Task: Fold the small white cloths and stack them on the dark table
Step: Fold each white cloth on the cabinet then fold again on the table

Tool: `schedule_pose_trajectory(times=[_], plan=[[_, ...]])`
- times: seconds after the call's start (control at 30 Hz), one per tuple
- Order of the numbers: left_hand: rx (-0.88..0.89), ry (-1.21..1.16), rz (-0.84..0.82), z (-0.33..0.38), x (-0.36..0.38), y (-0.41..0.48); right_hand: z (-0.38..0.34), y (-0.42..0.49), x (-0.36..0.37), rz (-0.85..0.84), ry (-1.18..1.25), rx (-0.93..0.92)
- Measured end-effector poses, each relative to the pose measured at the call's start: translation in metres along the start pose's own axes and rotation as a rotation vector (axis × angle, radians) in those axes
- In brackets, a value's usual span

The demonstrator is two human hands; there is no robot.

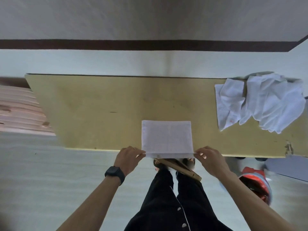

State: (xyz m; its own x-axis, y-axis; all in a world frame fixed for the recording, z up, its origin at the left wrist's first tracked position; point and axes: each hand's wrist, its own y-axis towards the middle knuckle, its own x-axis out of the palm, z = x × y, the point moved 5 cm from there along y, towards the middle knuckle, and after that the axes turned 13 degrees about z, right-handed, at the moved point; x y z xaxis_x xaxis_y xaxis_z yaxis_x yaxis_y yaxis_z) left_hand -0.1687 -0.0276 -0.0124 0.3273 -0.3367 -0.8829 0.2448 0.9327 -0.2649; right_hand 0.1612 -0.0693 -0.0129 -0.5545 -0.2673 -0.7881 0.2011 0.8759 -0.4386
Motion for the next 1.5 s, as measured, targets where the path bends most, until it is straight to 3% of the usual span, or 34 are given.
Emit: schedule_pose_trajectory(times=[0.1,0.27,0.47,0.8,1.37,1.5], plan=[[-0.236,-0.282,-0.029,-0.005,0.002,0.019,-0.004,0.022,-0.002,0.055,0.117,0.077],[-0.554,-0.58,0.158,-0.019,-0.005,0.07,-0.016,0.071,-0.004,0.176,0.346,0.239],[-0.627,-0.618,0.208,-0.035,0.01,0.107,-0.021,0.109,0.009,0.271,0.442,0.339],[-0.518,-0.422,0.169,-0.038,0.017,0.129,-0.016,0.122,0.019,0.292,0.396,0.354],[-0.297,0.027,0.07,-0.028,0.017,0.148,-0.033,0.13,0.026,0.367,-0.023,-0.039],[-0.245,0.06,0.027,-0.027,0.016,0.154,-0.046,0.118,0.017,0.504,-0.089,-0.109]])
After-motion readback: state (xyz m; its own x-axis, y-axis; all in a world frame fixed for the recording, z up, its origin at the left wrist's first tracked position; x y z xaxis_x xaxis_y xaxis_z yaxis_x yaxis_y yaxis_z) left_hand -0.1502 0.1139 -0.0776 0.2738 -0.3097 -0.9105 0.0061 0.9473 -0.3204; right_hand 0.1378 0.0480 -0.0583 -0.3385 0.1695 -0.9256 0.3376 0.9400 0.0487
